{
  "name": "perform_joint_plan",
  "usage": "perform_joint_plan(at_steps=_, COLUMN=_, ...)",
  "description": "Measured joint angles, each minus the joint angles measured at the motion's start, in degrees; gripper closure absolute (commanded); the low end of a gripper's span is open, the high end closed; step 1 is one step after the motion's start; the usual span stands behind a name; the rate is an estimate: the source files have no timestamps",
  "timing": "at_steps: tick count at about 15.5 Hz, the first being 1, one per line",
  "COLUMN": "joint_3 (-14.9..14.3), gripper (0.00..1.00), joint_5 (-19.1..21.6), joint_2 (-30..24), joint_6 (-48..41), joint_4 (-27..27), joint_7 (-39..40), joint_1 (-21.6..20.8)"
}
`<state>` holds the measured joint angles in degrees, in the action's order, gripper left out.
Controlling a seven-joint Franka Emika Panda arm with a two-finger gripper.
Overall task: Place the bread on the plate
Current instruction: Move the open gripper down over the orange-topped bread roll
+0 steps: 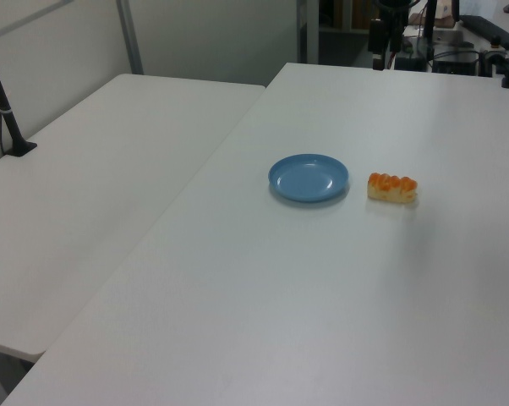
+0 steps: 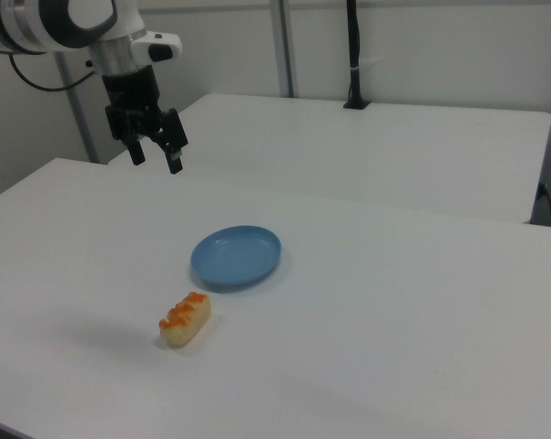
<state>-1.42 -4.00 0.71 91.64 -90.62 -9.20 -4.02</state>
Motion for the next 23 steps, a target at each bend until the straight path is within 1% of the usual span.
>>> perform_joint_plan(at_steps=14, joint_3=0.0, gripper=0.00, joint_5=0.0, joint_2=0.1, joint_6=0.0, joint_4=-0.1, joint_7=1.1, joint_1=1.0)
perform_joint_plan(at_steps=17, joint_3=0.0, gripper=0.00, joint_5=0.0, joint_2=0.7, joint_6=0.0, joint_4=-0.4, joint_7=1.2, joint_1=2.0)
perform_joint_plan(at_steps=20, joint_3=0.0, gripper=0.00, joint_5=0.0, joint_2=1.4, joint_6=0.0, joint_4=-2.5, joint_7=2.7, joint_1=2.4)
perform_joint_plan(at_steps=23, joint_3=0.0, gripper=0.00, joint_5=0.0, joint_2=1.8, joint_6=1.3, joint_4=-6.8, joint_7=3.6, joint_1=2.4)
